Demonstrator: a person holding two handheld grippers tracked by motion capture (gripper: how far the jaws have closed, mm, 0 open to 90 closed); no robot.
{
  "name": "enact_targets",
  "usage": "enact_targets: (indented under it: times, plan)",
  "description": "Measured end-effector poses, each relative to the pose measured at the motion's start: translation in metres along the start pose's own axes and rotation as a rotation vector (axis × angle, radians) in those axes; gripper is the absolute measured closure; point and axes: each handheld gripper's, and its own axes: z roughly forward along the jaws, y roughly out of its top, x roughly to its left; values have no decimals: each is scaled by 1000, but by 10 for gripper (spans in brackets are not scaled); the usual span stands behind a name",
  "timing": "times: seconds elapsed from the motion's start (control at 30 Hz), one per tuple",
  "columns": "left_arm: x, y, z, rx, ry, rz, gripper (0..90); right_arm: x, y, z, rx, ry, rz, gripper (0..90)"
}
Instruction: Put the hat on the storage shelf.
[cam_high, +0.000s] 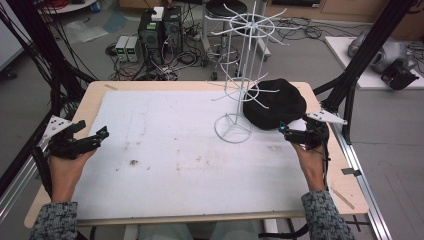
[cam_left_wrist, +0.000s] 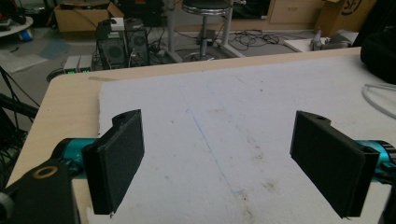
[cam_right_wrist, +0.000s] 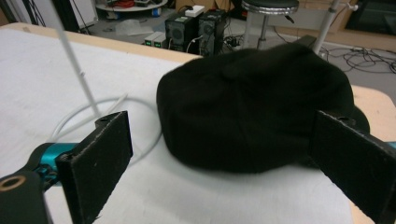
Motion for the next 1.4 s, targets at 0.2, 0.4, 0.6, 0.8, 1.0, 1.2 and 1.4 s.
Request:
enact_targets:
  times: [0.2,0.4,0.6,0.8,1.0,1.2,1.4]
  plan:
    - [2,-1,0,-2,0,-9,180,-11,10,38,-27,1,27,56]
    - [5,-4,2,11,8,-12,179,-16,13,70,-28,5,82,56]
    - [8,-6,3,18,16,-22,179,-19,8,88,-39,-24,136,68]
    - [9,-8,5,31,17,-23,179,-24,21,90,-60,-64,119,69]
    - [8,-9,8,43,15,-18,179,-40,50,88,-72,-102,120,69]
    - [8,-10,8,44,17,-22,179,-44,48,108,-37,-86,177,69]
    - [10,-11,8,42,21,-27,180,-30,31,141,33,-62,191,75]
